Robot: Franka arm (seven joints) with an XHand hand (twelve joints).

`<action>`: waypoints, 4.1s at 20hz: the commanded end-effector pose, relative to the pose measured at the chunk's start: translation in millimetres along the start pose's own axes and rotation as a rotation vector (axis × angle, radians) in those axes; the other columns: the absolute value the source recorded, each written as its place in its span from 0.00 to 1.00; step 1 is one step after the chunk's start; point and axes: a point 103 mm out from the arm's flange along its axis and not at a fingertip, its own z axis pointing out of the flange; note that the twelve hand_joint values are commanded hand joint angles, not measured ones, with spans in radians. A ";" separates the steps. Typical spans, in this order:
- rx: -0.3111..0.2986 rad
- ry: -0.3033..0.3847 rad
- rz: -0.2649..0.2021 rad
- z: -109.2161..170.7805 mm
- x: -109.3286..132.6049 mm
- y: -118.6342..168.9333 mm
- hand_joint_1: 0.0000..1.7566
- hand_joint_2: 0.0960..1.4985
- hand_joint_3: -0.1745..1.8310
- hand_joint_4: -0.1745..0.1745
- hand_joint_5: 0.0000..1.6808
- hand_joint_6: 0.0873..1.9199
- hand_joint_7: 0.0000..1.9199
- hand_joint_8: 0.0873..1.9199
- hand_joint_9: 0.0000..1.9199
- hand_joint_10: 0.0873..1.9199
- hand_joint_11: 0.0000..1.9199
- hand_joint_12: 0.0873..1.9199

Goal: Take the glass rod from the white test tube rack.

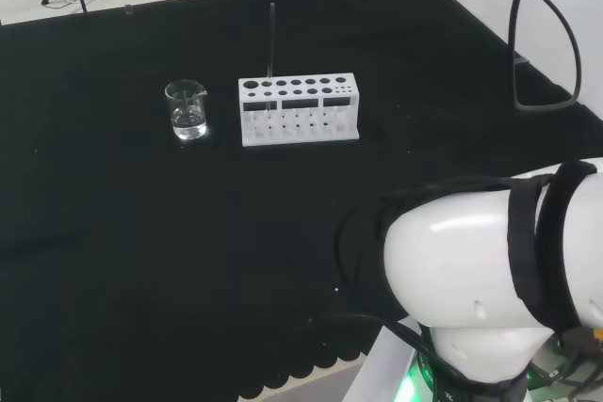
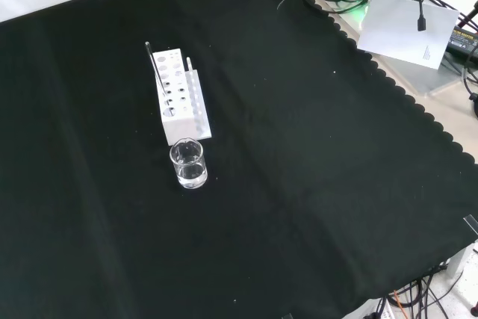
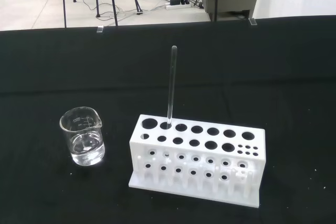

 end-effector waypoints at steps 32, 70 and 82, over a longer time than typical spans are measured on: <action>0.010 -0.011 -0.145 46.2 3.0 156.3 0.42 0.79 0.00 0.08 0.05 0.00 0.00 0.37 0.03 0.43 0.00 0.69; 0.155 -0.001 -0.219 173.3 -4.2 267.1 0.40 0.80 0.00 0.07 0.08 0.00 0.02 0.43 0.05 0.44 0.00 0.73; 0.197 -0.021 -0.230 209.6 1.3 271.6 0.39 0.80 0.00 0.06 0.09 0.00 0.04 0.44 0.08 0.45 0.00 0.74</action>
